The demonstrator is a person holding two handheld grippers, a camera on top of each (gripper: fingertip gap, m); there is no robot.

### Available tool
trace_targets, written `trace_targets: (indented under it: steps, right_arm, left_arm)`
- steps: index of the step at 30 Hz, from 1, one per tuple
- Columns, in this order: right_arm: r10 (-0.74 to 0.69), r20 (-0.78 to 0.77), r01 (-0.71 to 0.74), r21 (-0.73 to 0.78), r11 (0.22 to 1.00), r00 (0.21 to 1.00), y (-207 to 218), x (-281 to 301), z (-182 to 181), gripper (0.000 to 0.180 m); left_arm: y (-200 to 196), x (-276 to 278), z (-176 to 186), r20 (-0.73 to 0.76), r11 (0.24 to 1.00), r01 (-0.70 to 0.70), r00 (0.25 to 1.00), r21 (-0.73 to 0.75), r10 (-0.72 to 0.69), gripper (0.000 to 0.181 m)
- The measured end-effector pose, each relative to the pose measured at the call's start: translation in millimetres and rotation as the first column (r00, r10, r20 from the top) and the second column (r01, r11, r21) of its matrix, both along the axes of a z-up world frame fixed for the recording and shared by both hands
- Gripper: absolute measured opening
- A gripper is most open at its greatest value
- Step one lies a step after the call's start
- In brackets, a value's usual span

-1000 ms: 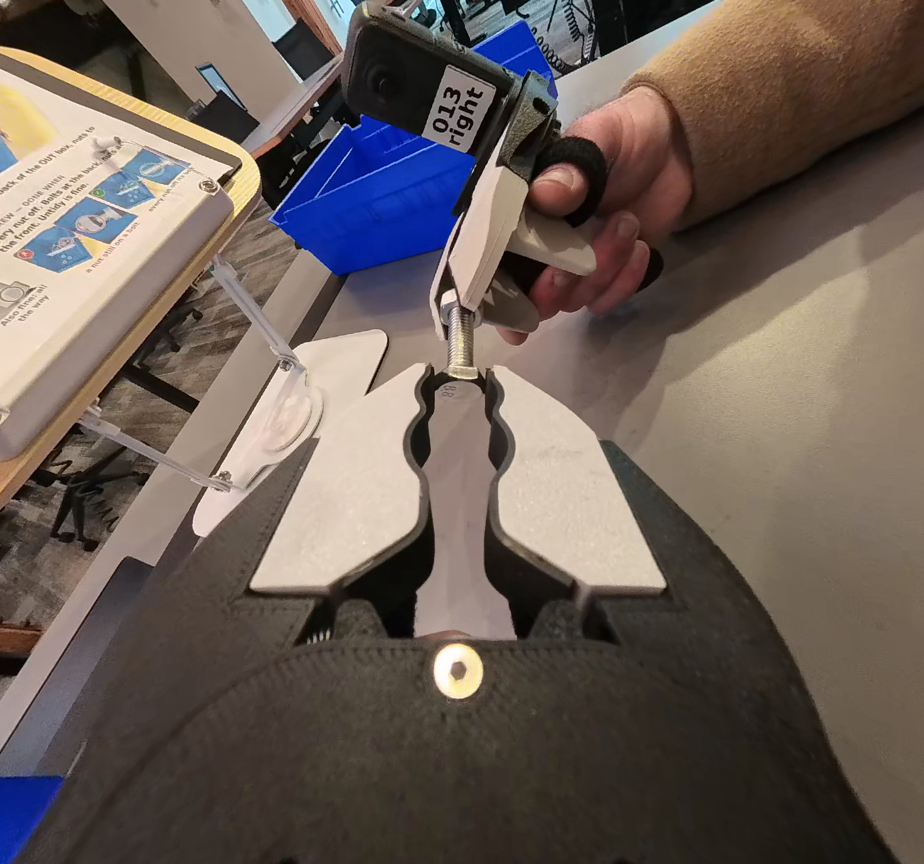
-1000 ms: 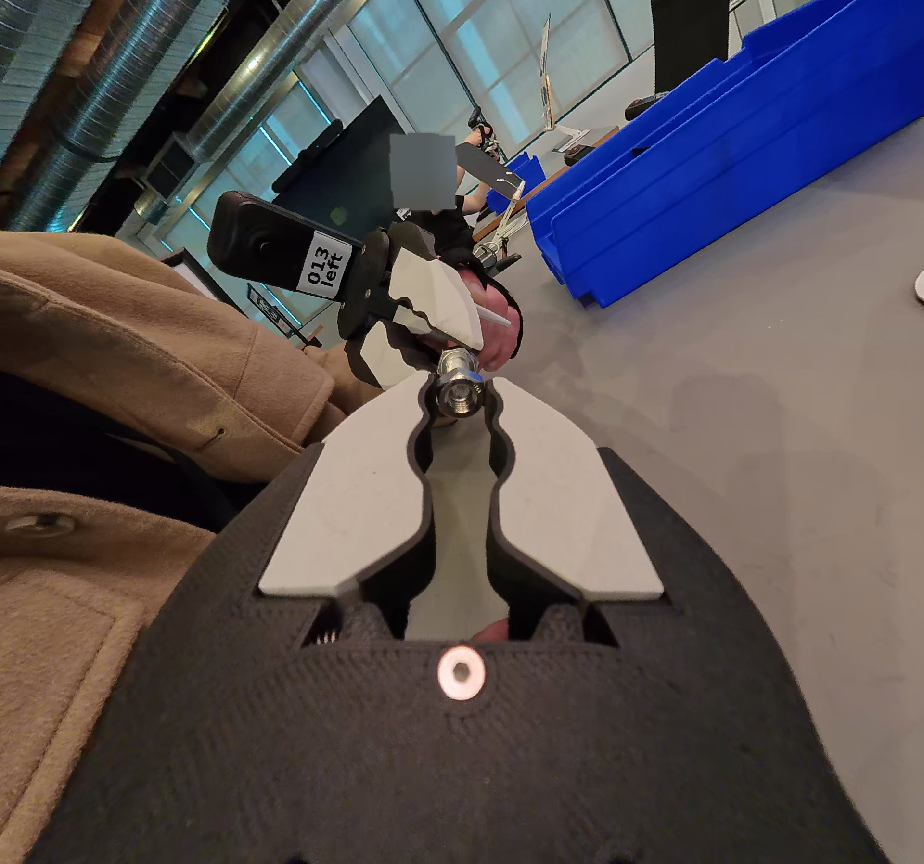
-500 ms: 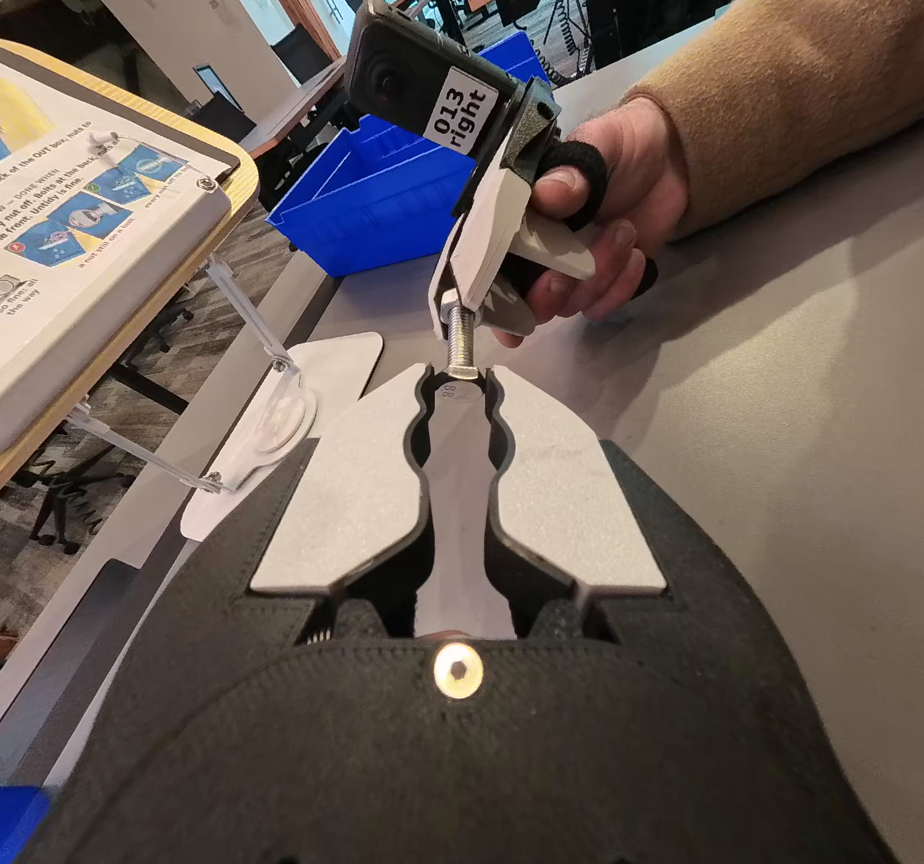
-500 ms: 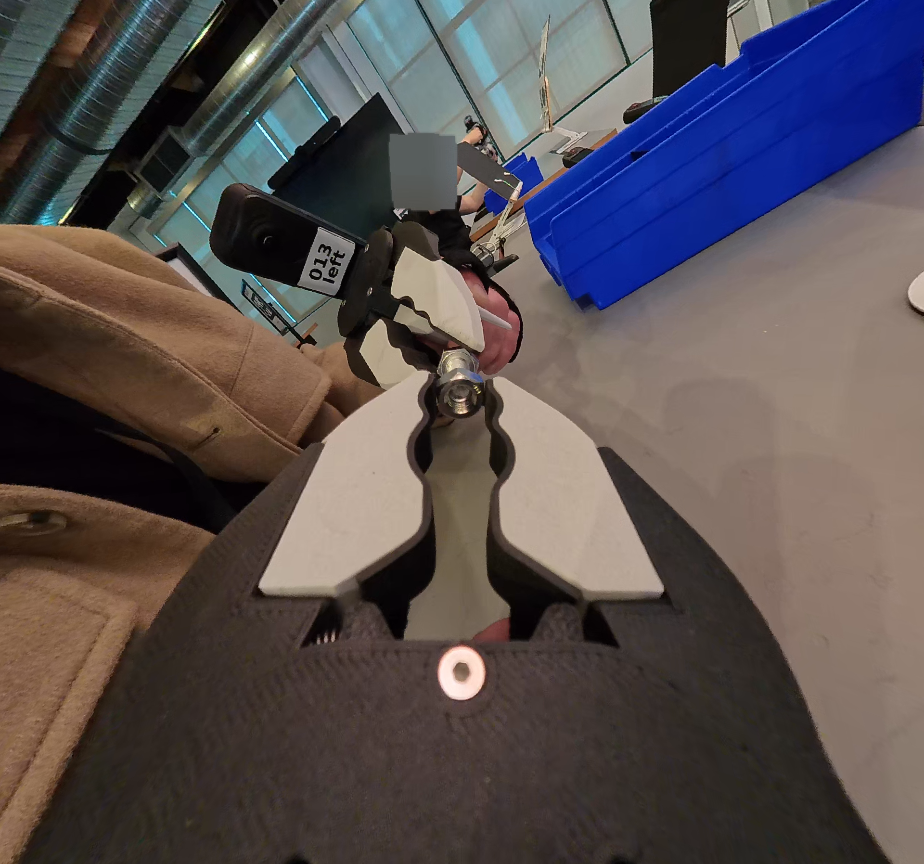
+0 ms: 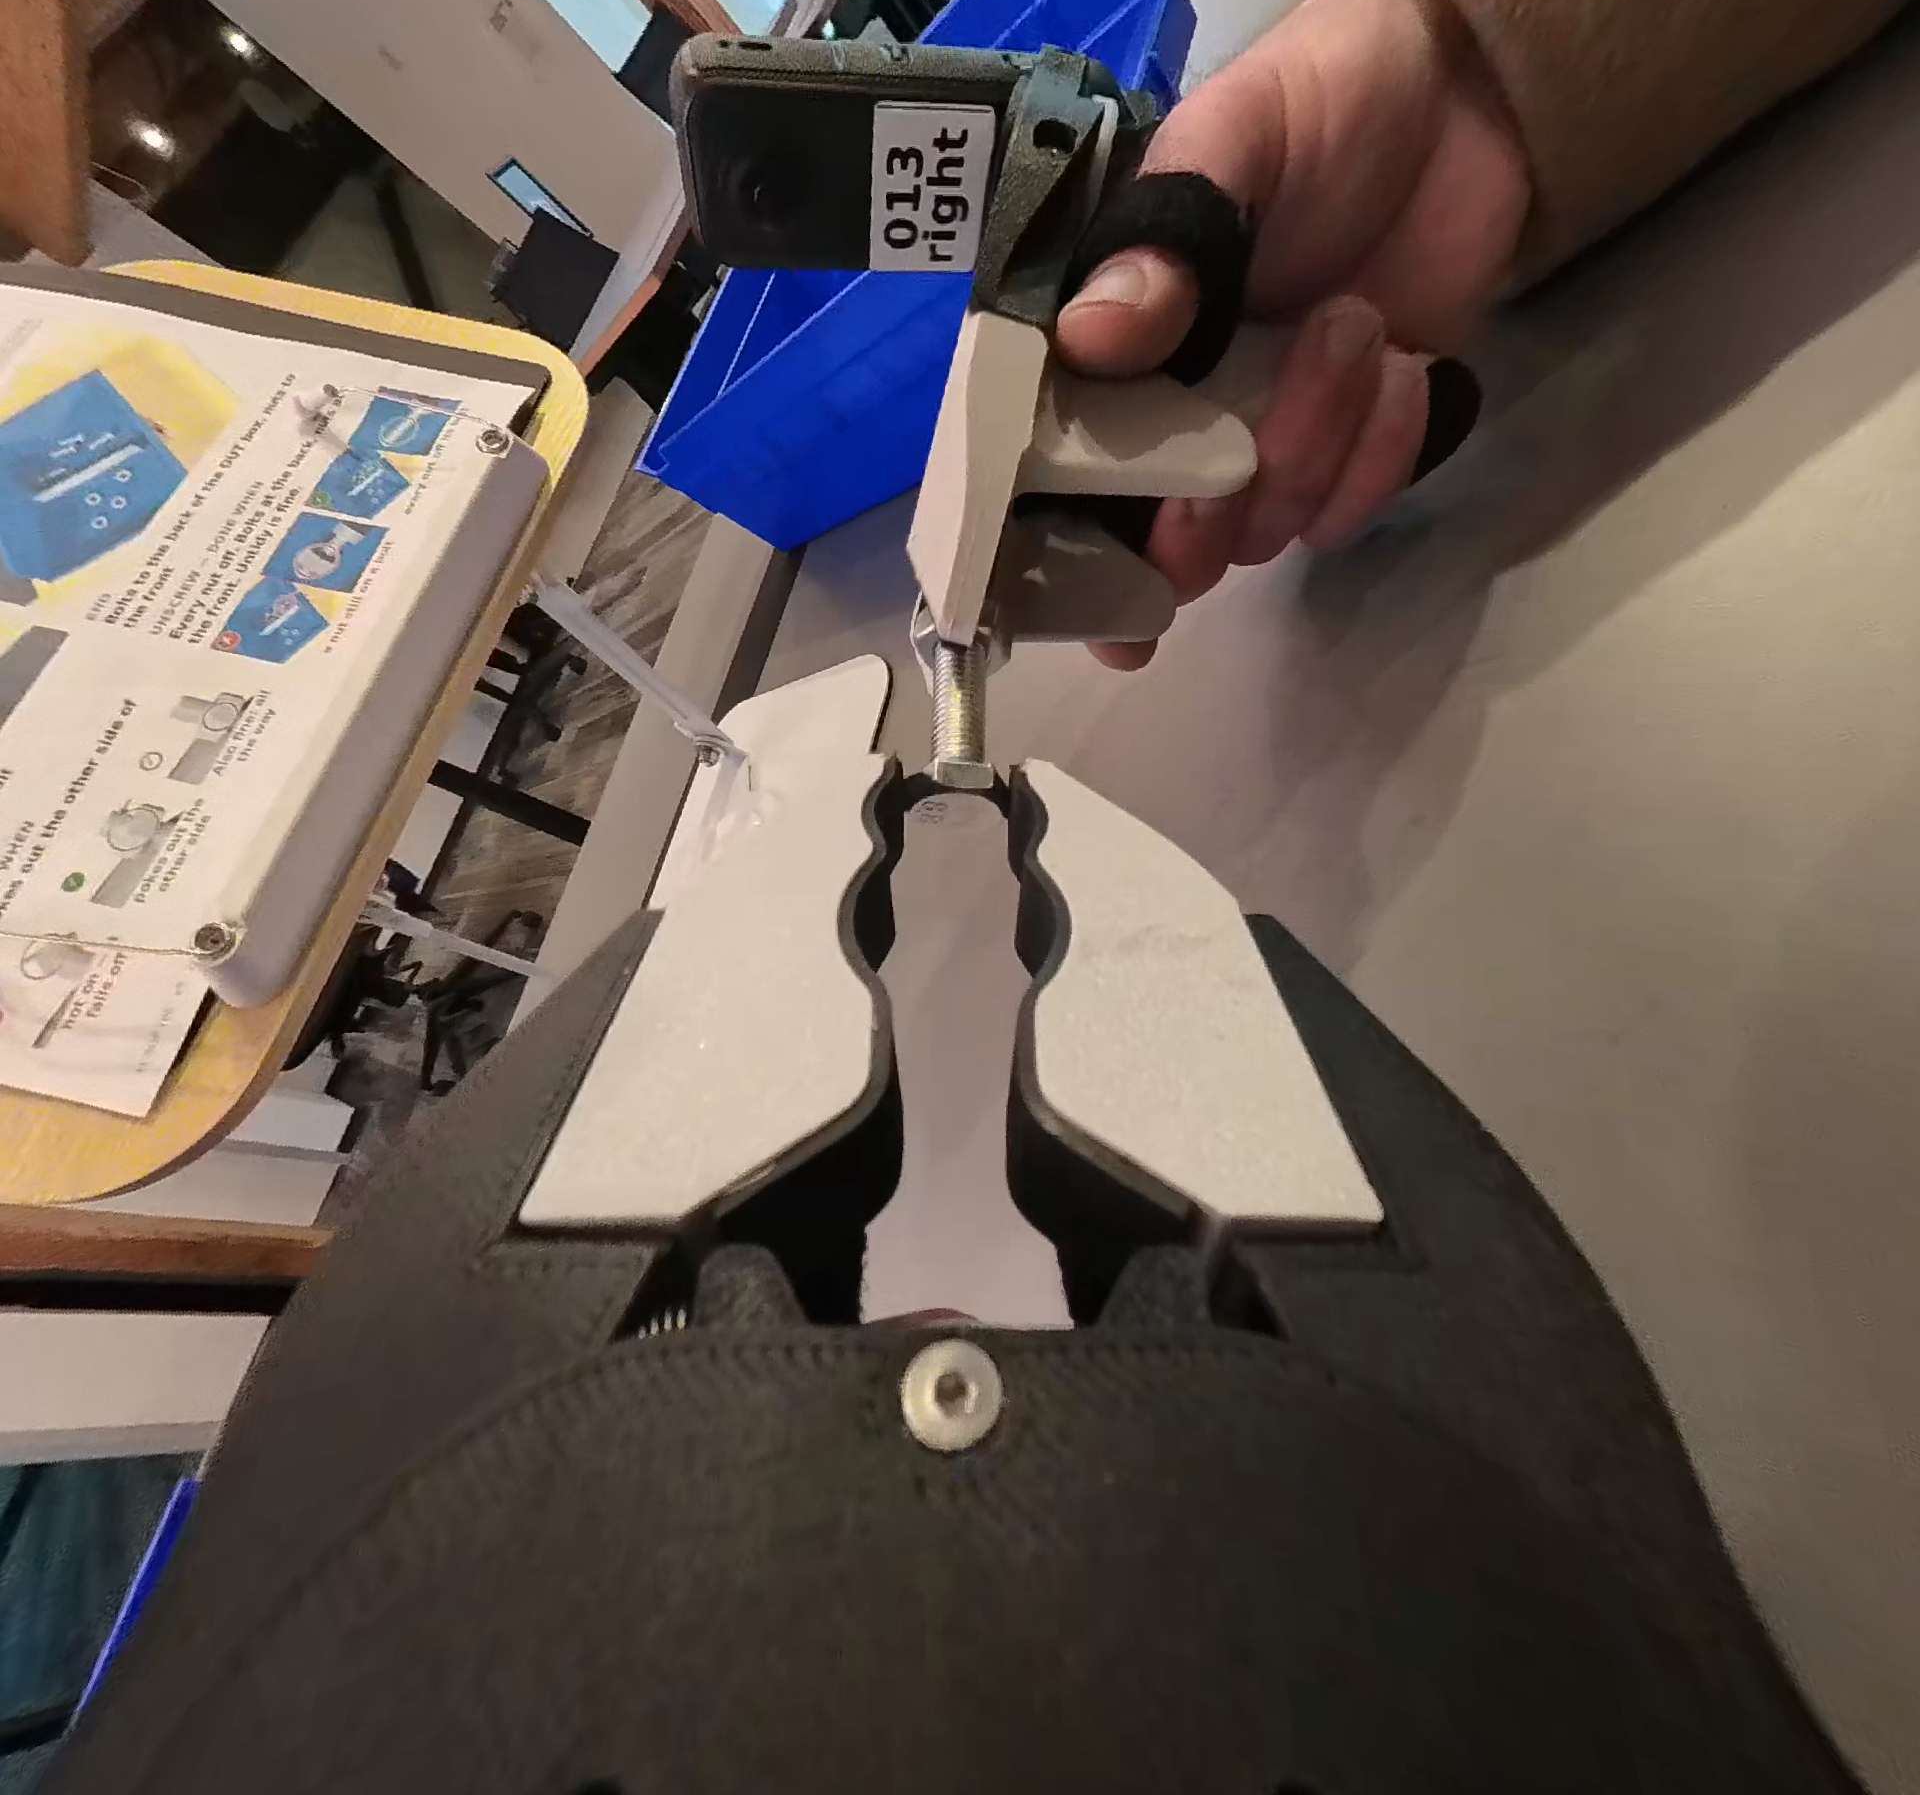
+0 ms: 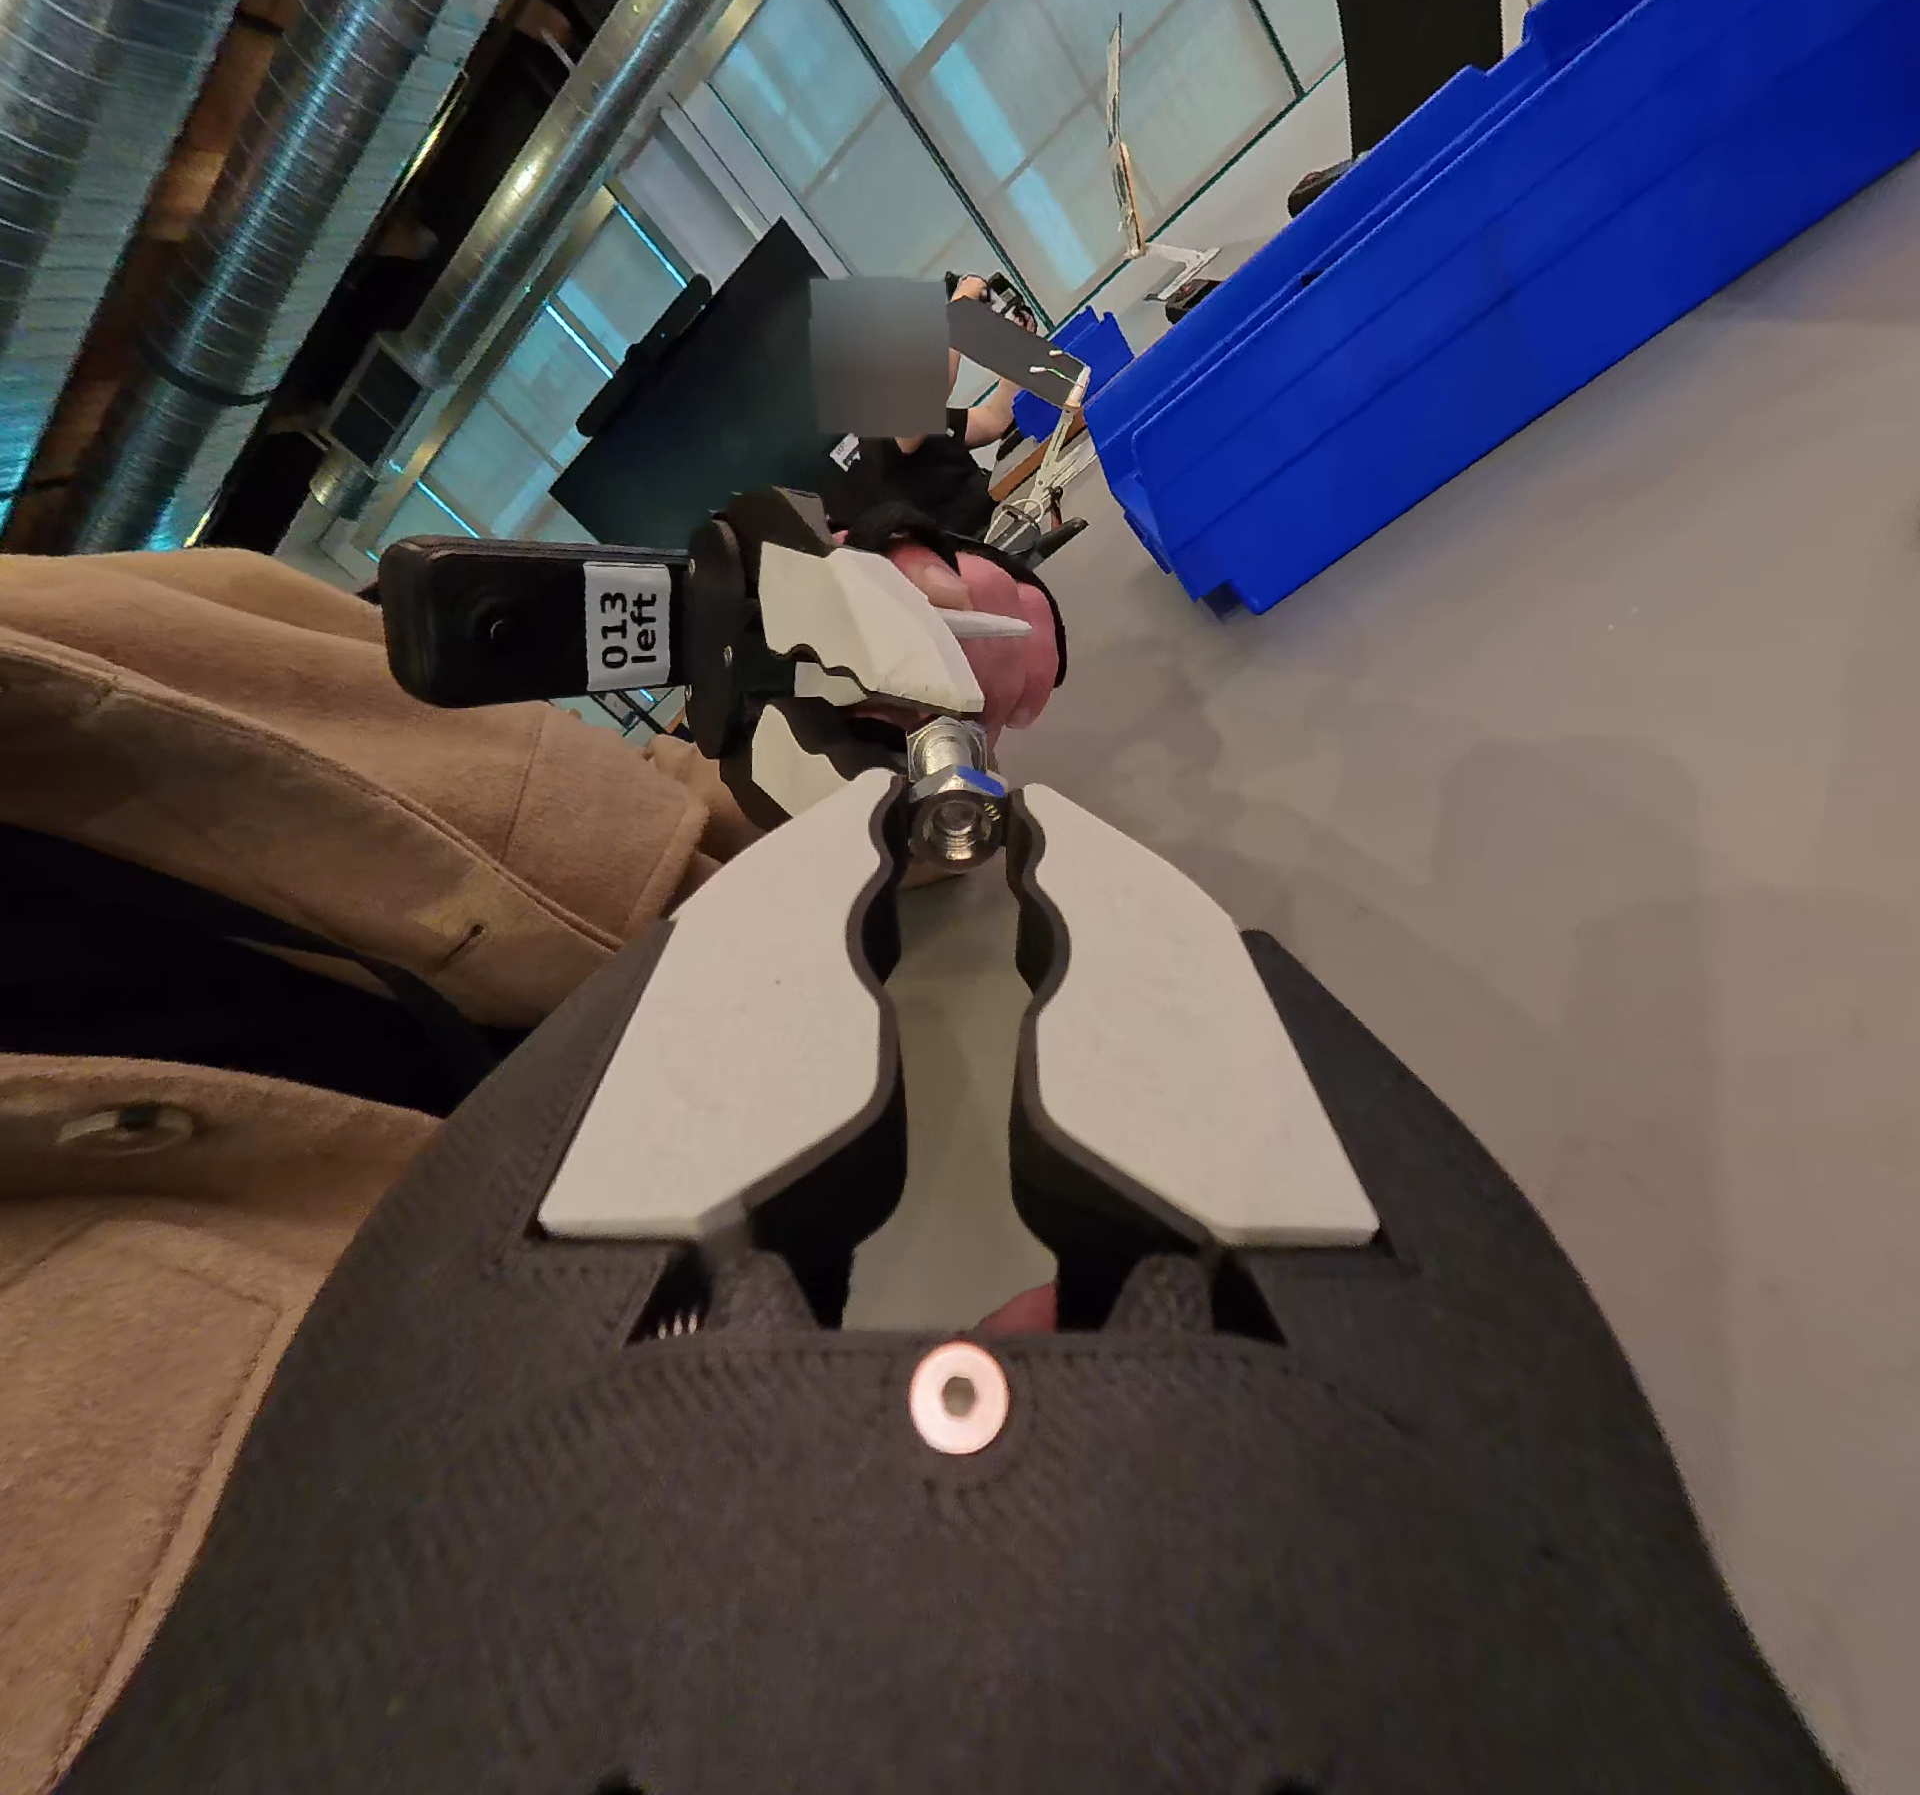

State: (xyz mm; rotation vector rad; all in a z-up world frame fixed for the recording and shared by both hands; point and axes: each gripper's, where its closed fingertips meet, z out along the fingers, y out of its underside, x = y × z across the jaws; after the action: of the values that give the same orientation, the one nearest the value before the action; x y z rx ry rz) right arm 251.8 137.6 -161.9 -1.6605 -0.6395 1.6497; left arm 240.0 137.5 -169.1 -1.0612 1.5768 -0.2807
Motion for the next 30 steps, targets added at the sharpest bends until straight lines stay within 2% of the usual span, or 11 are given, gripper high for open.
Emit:
trace_targets:
  steps: [9, 13, 16, 21, 24, 30]
  right_arm:
    - [0.000, -0.005, 0.000, 0.023, 1.000, 1.000, -2.0, -0.8, 3.3, 0.020]
    - [-0.005, 0.002, 0.005, 0.038, 0.999, 1.000, -2.4, -0.7, 3.8, 0.009]
    - [-0.010, 0.018, 0.009, 0.052, 0.999, 1.000, -2.2, -0.6, 2.3, 0.009]
    - [-0.024, 0.066, 0.019, 0.079, 0.997, 0.998, 1.5, 5.3, -1.4, 0.014]
    - [-0.064, 0.157, 0.039, 0.160, 0.986, 0.985, 4.0, 12.0, -6.7, 0.014]
    - [0.004, 0.235, -0.058, 0.225, 0.973, 0.972, -15.0, 0.8, -14.6, 0.013]
  left_arm:
    - [-1.3, 1.1, 1.7, 0.045, 0.998, 0.016, 0.999, -0.069, -0.013, 0.018]
    - [-1.6, 1.5, 0.7, 0.049, 0.996, 0.021, 0.999, -0.083, -0.017, 0.018]
    - [-1.4, 1.8, -0.5, 0.048, 0.995, 0.023, 0.999, -0.095, -0.019, 0.018]
    - [3.5, -1.8, -7.7, 0.031, 0.991, 0.007, 1.000, -0.135, -0.003, 0.018]
    - [7.7, -7.2, -7.8, 0.043, 0.986, -0.008, 0.999, -0.169, 0.016, 0.018]
    - [15.7, -18.4, -8.6, 0.055, 0.975, -0.037, 0.997, -0.217, 0.050, 0.018]
